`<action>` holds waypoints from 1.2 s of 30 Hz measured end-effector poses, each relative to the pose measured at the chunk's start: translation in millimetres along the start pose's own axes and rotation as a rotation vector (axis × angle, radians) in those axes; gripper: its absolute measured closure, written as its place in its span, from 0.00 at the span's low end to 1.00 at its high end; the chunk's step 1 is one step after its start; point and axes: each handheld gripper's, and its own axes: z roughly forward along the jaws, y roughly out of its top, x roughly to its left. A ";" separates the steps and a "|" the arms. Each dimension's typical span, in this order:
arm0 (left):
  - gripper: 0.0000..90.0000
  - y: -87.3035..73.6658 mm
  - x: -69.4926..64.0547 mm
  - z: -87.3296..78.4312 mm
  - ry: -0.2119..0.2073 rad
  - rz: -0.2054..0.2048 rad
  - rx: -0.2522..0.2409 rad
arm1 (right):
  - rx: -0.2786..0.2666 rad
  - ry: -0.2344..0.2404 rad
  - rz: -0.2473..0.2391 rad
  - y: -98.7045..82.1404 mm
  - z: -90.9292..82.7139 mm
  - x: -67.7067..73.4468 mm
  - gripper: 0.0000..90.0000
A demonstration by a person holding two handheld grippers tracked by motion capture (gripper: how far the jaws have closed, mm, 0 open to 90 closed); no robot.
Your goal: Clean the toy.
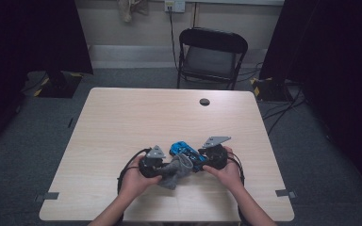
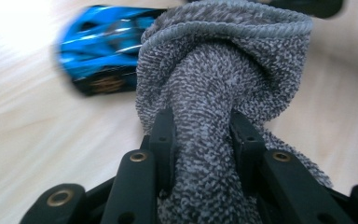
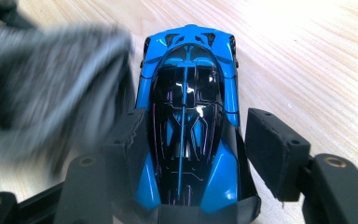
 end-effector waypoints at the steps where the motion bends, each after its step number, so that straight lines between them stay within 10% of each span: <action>1: 0.75 0.8 -4.8 4.9 -0.012 0.010 0.007 | 0.000 0.000 0.000 0.0 0.0 -0.1 0.44; 8: 0.75 4.7 -12.8 24.9 -0.036 0.020 0.028 | 0.001 0.001 0.000 -0.1 -0.3 -0.3 0.44; 22: 0.75 0.7 27.9 6.9 0.081 -0.060 0.012 | -0.001 0.000 0.000 -0.3 -0.1 -0.2 0.44; 36: 0.75 1.2 42.3 2.0 0.103 -0.085 0.009 | -0.002 0.000 0.001 -0.2 0.0 -0.1 0.44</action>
